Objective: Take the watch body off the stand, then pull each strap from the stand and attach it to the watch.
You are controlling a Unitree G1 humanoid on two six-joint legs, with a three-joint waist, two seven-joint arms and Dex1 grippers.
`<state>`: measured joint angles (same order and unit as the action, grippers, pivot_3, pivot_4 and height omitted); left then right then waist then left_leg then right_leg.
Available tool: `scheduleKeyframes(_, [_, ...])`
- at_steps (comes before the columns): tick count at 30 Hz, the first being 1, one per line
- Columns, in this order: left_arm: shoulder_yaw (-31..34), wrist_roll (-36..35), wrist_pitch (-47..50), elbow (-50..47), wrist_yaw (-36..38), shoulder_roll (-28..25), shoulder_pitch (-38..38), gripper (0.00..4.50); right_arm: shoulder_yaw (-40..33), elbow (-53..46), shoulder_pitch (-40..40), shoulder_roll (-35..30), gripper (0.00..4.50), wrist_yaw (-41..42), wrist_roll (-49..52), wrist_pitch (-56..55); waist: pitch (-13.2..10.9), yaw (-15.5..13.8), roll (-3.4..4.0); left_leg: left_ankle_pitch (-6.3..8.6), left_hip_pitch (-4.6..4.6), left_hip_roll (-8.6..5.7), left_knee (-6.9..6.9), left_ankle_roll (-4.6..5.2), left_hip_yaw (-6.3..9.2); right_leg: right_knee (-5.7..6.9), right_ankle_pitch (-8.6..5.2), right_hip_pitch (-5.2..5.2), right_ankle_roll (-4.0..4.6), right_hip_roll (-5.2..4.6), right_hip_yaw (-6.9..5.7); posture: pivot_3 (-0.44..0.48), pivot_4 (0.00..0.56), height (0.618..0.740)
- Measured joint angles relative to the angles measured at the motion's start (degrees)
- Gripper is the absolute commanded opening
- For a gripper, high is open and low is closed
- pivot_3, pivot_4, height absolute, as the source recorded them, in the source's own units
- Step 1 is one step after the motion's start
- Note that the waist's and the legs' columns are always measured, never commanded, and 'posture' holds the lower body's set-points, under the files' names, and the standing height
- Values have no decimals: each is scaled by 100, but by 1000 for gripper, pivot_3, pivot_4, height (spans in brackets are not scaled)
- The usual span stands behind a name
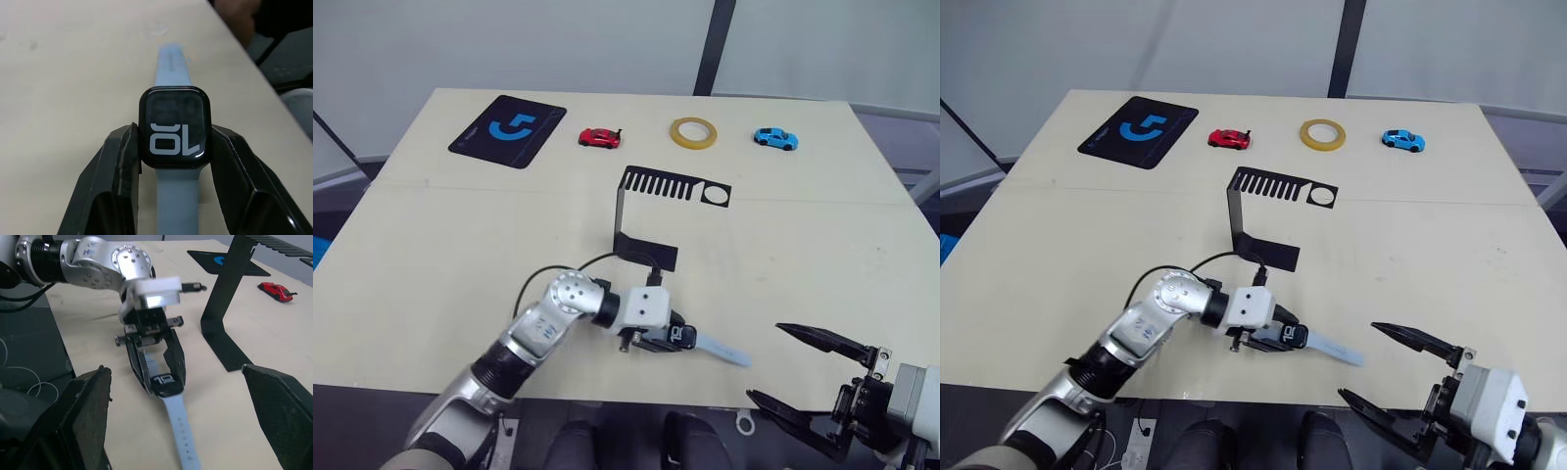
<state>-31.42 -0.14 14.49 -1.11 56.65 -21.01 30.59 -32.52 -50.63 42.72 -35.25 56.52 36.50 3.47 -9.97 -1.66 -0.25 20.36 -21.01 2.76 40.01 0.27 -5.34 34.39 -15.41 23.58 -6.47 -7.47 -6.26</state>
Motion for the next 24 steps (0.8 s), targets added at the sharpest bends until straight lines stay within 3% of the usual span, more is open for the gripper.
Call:
scheduleKeyframes(10, [19,235,-117,-79,-298,-70,-209,1678,73,433,182,185,4476,437,-195,-525,3,16,-1,13,42,5,-7,20,-1,8,-4,-16,7,-2,20,0,150,737])
scheduleKeyframes(12, [97,214,-63,-74,-317,-35,-231,2706,94,638,206,241,4500,575,-254,-707,3,16,-1,15,46,5,-7,23,-3,12,-4,-16,8,-2,22,0,150,737])
scheduleKeyframes(13, [174,175,-18,-67,-348,-18,-251,2962,110,780,233,281,4500,672,-284,-829,2,14,-1,16,46,5,-7,25,-3,13,-5,-16,8,-2,23,0,150,737])
scheduleKeyframes(16, [418,75,-92,-65,-374,-70,-303,4309,123,1065,300,360,4500,858,-330,-1062,2,17,0,17,45,5,-7,25,-5,15,-6,-13,10,-4,25,0,150,737])
scheduleKeyframes(20, [1016,-586,-320,-427,185,-632,-558,4411,42,1399,359,376,4500,1076,-318,-1317,1,37,2,21,50,13,-9,16,-12,24,-11,-7,19,-5,23,0,150,737])
scheduleKeyframes(24, [2270,-1662,-412,-513,1025,-1621,-1113,4411,-432,1997,458,321,4500,1420,-215,-1608,-3,34,11,24,62,18,-12,11,-16,33,-18,-9,31,-6,19,0,150,737])
